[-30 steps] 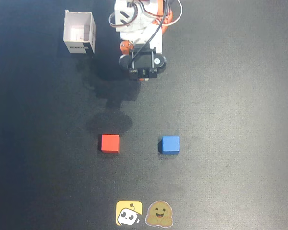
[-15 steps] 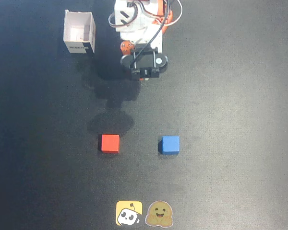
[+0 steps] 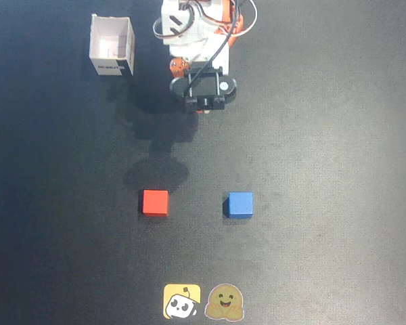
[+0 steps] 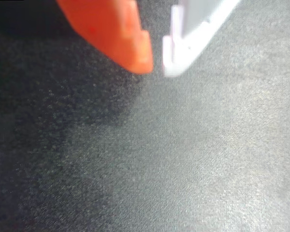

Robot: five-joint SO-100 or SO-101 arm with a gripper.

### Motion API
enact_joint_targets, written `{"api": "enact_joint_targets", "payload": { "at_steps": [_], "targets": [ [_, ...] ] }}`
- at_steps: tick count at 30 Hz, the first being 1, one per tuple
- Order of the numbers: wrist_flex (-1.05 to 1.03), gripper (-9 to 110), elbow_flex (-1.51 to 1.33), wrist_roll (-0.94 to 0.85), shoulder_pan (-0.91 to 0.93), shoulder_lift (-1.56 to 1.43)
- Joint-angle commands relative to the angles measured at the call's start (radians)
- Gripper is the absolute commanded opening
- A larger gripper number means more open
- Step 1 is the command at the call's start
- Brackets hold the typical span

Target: Put the red cube on top of the blue cube.

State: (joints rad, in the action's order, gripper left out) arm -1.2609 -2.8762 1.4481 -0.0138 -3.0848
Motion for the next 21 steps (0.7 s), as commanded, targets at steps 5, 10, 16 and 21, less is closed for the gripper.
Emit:
{"api": "enact_joint_targets", "payload": {
  "at_steps": [5,10,16,21],
  "targets": [
    [-0.002,1,0.003,0.003,0.006,-0.008],
    [0.0,1,0.003,0.005,0.006,-0.008],
    [0.026,1,0.003,0.005,0.006,-0.008],
    [0.043,1,0.029,0.005,0.0,-0.008]
  ]
}}
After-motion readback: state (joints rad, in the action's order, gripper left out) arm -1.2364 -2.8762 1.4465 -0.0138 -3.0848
